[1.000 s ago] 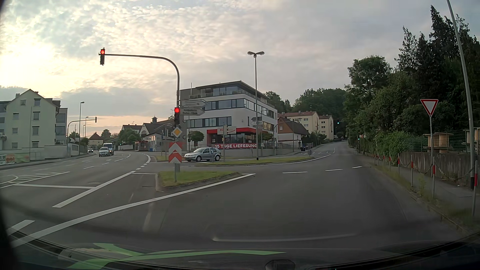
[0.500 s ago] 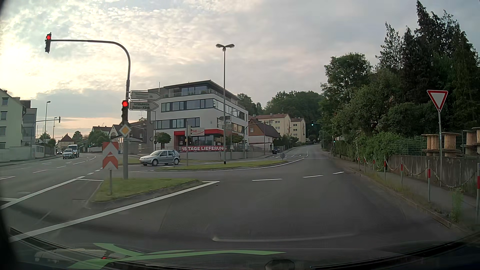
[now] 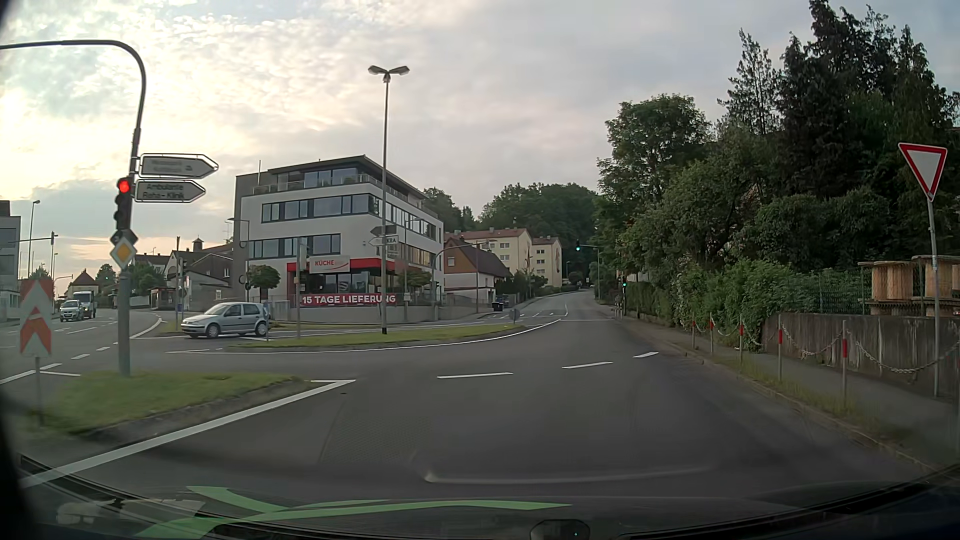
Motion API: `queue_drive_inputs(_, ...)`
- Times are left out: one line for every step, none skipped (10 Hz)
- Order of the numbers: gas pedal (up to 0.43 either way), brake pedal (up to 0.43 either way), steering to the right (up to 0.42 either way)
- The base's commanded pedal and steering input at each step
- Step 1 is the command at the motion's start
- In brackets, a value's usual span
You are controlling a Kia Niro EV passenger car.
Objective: Follow the waypoints while adhering to traffic rules and regulations
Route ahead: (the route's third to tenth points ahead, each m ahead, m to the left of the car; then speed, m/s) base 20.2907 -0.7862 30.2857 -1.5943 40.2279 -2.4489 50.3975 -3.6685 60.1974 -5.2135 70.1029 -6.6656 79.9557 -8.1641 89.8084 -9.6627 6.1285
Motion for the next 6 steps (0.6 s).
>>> queue_drive_inputs(0.15, 0.0, 0.086)
queue_drive_inputs(0.15, 0.0, 0.08)
queue_drive_inputs(0.157, 0.0, 0.074)
queue_drive_inputs(0.157, 0.0, 0.071)
queue_drive_inputs(0.157, 0.0, 0.067)
queue_drive_inputs(0.157, 0.0, 0.062)
